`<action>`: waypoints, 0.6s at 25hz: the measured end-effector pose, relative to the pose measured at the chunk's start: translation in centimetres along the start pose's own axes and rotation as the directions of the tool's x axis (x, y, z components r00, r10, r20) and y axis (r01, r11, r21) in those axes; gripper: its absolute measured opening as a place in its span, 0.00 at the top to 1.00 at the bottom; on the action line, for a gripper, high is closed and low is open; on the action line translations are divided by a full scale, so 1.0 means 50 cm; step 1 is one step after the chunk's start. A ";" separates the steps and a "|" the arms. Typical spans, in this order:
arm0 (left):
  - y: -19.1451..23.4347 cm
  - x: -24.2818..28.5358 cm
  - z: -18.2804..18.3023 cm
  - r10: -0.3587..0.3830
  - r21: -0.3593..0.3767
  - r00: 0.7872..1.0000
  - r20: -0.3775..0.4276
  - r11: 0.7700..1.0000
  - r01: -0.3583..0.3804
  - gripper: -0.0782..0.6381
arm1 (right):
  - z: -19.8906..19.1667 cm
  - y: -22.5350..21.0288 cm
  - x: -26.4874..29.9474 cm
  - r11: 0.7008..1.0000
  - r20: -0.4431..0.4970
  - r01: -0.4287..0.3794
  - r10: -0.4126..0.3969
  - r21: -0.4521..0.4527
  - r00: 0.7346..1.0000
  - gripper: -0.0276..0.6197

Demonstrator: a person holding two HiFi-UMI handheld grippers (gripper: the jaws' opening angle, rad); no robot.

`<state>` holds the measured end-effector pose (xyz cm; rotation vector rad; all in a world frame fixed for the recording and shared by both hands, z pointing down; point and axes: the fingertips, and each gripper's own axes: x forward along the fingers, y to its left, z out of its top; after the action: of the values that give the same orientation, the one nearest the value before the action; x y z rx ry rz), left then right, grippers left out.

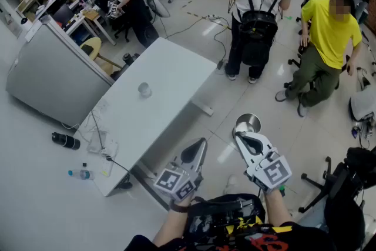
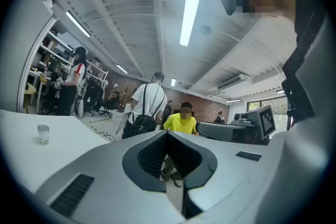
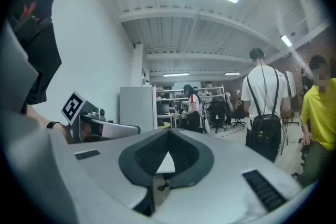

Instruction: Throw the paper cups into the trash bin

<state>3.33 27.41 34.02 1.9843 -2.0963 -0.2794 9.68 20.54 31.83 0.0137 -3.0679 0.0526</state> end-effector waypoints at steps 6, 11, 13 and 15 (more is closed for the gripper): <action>0.172 -0.105 0.049 0.030 -0.010 0.999 0.020 0.999 -0.030 0.89 | 0.038 0.130 0.160 0.996 0.072 -0.079 0.075 0.048 0.995 0.96; 0.317 -0.204 0.093 0.073 -0.009 0.996 0.044 0.997 -0.073 0.89 | 0.049 0.230 0.304 0.995 0.061 -0.096 0.094 0.036 0.994 0.96; 0.366 -0.238 0.108 0.091 -0.014 0.994 0.058 0.996 -0.090 0.89 | 0.051 0.259 0.347 0.995 0.053 -0.097 0.095 0.037 0.994 0.96; 0.407 -0.264 0.120 0.106 -0.018 0.992 0.071 0.994 -0.105 0.89 | 0.051 0.284 0.380 0.993 0.048 -0.109 0.107 0.033 0.993 0.96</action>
<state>-17.24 41.64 33.88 1.8744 -2.2278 -0.3497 -9.58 34.52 30.19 -0.1518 -3.1113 0.1140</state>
